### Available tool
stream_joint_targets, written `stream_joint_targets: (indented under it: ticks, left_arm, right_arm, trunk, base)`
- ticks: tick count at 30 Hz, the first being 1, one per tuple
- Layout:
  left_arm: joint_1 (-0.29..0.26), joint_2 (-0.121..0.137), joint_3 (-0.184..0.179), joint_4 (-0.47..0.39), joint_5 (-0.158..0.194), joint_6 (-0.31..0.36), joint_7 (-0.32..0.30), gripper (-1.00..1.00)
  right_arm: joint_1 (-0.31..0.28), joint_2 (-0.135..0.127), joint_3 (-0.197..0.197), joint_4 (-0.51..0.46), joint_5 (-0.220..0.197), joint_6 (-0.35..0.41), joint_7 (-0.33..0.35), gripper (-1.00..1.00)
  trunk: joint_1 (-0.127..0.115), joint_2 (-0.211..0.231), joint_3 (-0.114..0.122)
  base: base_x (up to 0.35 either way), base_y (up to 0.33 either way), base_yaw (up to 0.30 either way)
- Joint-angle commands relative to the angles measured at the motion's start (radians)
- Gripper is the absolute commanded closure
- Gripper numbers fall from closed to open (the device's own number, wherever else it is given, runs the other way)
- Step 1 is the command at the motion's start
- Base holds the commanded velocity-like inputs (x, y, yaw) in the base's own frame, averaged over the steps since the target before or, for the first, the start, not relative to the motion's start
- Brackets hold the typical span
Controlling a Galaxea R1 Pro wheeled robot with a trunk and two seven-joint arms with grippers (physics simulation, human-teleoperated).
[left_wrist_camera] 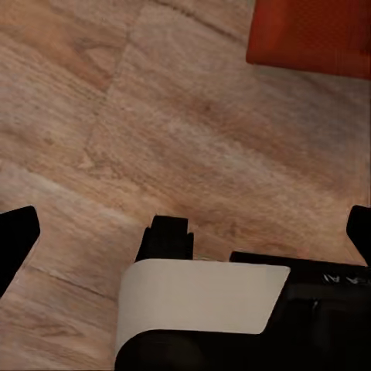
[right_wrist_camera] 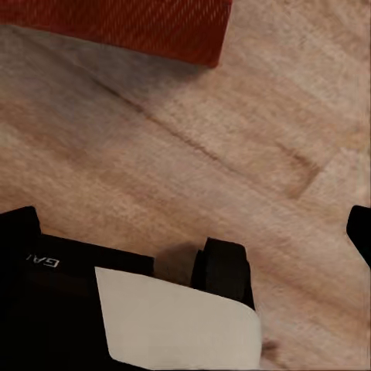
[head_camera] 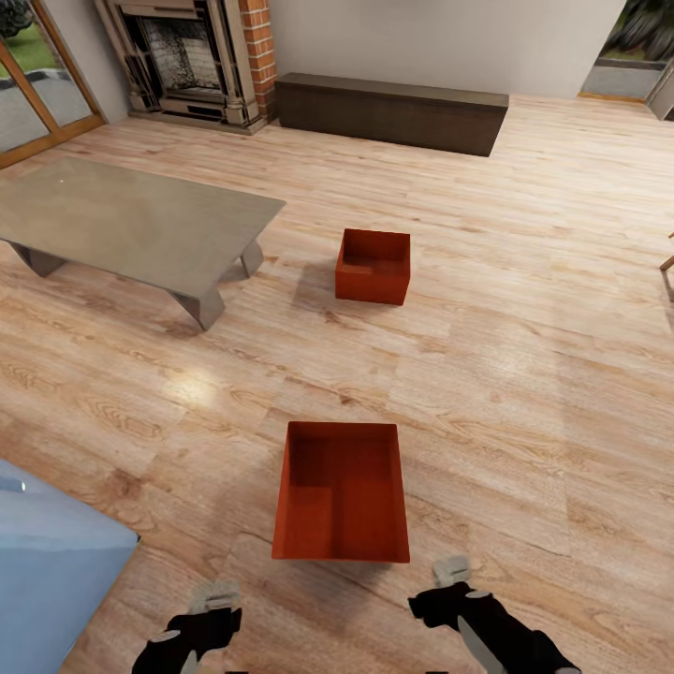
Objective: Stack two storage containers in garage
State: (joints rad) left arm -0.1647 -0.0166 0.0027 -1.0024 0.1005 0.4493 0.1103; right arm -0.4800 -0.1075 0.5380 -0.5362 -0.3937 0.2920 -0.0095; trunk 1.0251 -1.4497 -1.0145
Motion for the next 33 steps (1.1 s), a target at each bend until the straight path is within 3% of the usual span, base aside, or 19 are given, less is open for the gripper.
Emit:
stream_joint_targets:
  ticks: [1,7,9,17,21,24,25,28,33]
  left_arm:
    - [-0.022,-0.001,0.000,-0.002,0.011,0.009,0.006,-1.00]
    - [-0.156,-0.001,0.000,0.000,0.011,0.094,0.008,-1.00]
    - [-0.226,-0.003,0.001,0.031,0.011,0.107,0.008,-1.00]
    - [-0.486,-0.016,0.002,0.294,0.007,0.106,0.009,-1.00]
    - [-0.599,-0.063,-0.001,0.421,0.004,0.100,0.009,-1.00]
    - [-0.635,-0.117,-0.009,0.489,-0.018,0.090,0.012,-1.00]
    - [-0.645,-0.142,-0.014,0.565,-0.097,0.028,0.044,-1.00]
    - [-0.647,-0.149,-0.015,0.630,-0.142,-0.048,0.090,-1.00]
    - [-0.648,-0.150,-0.008,0.676,-0.152,-0.181,0.115,-1.00]
  right_arm:
    - [-0.024,-0.001,0.005,-0.003,-0.007,0.016,-0.007,-1.00]
    - [-0.137,0.006,0.005,-0.007,-0.014,0.068,-0.048,-1.00]
    - [-0.178,0.008,0.005,-0.007,-0.014,0.081,-0.054,-1.00]
    - [-0.281,0.016,0.005,0.006,-0.027,0.086,-0.119,-1.00]
    - [-0.295,0.038,0.005,0.028,-0.076,0.061,-0.222,-1.00]
    - [-0.297,0.069,0.005,0.109,-0.107,-0.022,-0.282,-1.00]
    - [-0.298,0.102,0.005,0.194,-0.119,-0.098,-0.299,-1.00]
    - [-0.298,0.119,0.006,0.221,-0.121,-0.121,-0.303,-1.00]
    - [-0.298,0.129,0.008,0.224,-0.120,-0.127,-0.305,-1.00]
  trunk:
    - [0.000,0.000,-0.001]
    - [0.000,0.000,-0.001]
    - [0.000,0.000,-0.001]
    - [0.000,0.000,-0.001]
    - [0.000,0.000,-0.001]
    - [0.000,0.000,-0.001]
    - [0.000,0.000,-0.001]
    - [0.000,0.000,-0.001]
    - [0.000,0.000,-0.001]
  base:
    - [0.000,0.000,0.000]
    - [0.000,0.000,0.000]
    - [0.000,0.000,0.000]
    - [0.000,0.000,0.000]
    - [0.000,0.000,0.000]
    - [0.000,0.000,0.000]
    - [0.000,0.000,0.000]
    - [0.000,0.000,0.000]
    - [0.000,0.000,0.000]
